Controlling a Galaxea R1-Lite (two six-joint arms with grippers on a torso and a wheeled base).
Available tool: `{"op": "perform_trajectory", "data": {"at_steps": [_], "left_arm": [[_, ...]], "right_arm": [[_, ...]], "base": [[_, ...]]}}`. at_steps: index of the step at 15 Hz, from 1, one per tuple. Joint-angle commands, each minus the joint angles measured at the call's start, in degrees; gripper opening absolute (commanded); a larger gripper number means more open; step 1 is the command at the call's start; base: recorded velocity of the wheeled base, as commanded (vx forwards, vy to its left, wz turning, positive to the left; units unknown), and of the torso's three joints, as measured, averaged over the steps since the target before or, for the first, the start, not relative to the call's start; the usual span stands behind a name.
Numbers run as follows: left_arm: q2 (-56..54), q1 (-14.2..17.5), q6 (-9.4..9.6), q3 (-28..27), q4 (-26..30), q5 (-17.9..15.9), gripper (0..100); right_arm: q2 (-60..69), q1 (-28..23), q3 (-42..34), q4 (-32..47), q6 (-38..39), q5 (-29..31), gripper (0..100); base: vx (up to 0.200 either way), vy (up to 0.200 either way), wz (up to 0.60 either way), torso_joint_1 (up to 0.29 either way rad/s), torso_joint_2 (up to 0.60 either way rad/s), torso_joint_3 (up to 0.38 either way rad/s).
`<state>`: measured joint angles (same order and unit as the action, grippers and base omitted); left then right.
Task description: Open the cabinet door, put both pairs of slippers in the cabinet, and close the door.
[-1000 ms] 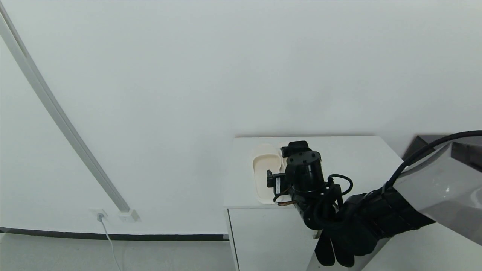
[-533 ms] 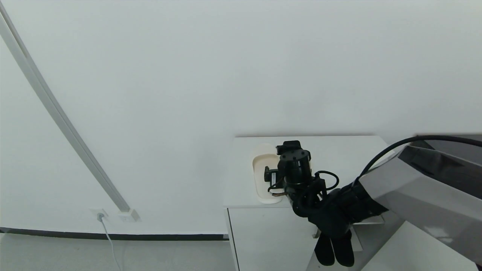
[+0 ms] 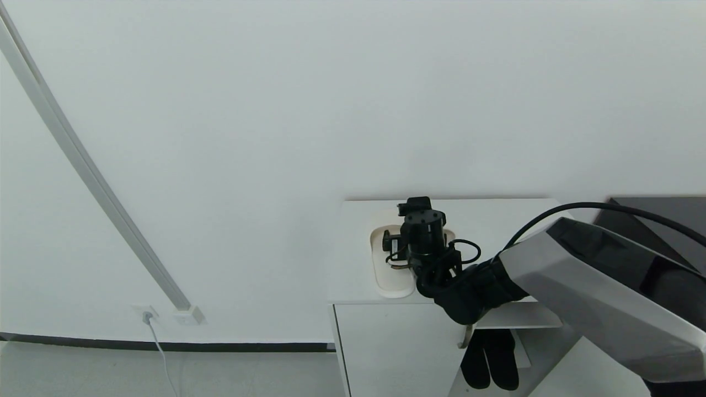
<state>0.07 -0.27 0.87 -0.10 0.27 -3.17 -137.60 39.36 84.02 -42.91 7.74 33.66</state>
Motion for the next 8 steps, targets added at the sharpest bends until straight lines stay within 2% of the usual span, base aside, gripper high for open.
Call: {"op": "perform_trajectory", "data": {"at_steps": [1, 2, 3, 8], "left_arm": [[0.01, 0.0, 0.01, 0.01, 0.0, 0.01, 0], [0.01, 0.0, 0.01, 0.01, 0.0, 0.01, 0], [0.01, 0.0, 0.01, 0.01, 0.0, 0.01, 0], [0.01, 0.0, 0.01, 0.01, 0.0, 0.01, 0]], "right_arm": [[-1.54, -0.69, 1.5, -0.07, -0.01, -0.17, 100], [-1.54, -0.87, 1.5, -0.16, -0.01, -0.35, 100], [-1.54, -0.96, 1.5, -0.24, -0.01, -0.35, 0], [-1.01, -0.87, 0.88, -0.68, 0.08, -0.26, 0]], "base": [[0.0, 0.0, 0.0, 0.0, 0.0, 0.0], [0.0, 0.0, 0.0, 0.0, 0.0, 0.0], [0.0, 0.0, 0.0, 0.0, 0.0, 0.0], [0.0, 0.0, 0.0, 0.0, 0.0, 0.0]]}}
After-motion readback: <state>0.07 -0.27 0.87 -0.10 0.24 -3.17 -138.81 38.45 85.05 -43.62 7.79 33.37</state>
